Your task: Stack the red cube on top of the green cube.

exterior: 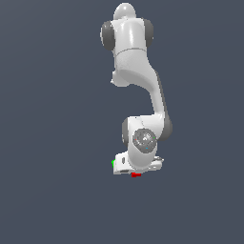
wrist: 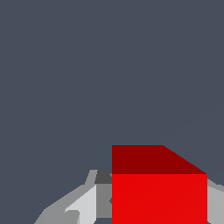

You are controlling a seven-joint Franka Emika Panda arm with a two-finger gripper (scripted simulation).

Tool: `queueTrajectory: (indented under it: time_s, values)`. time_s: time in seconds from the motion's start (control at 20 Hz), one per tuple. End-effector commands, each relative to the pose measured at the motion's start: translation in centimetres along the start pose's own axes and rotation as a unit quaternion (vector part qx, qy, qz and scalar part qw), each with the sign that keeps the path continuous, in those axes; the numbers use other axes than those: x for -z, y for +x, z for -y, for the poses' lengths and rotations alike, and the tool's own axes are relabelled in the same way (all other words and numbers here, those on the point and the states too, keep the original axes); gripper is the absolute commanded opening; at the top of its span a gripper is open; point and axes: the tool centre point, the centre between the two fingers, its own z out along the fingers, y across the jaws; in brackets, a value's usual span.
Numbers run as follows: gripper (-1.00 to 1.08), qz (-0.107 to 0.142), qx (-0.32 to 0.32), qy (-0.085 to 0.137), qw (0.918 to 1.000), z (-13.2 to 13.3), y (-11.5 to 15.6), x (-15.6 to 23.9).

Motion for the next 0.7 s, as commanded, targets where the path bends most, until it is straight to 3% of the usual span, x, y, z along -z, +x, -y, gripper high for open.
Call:
queueTrajectory:
  time_s: [0.0, 0.35, 0.65]
  values:
    - [-1.0, 0.0, 0.0, 0.0, 1.0, 0.0, 0.0, 0.0]
    - [-1.0, 0.0, 0.0, 0.0, 1.0, 0.0, -0.1, 1.5]
    - [-1.0, 0.0, 0.0, 0.0, 1.0, 0.0, -0.1, 5.7]
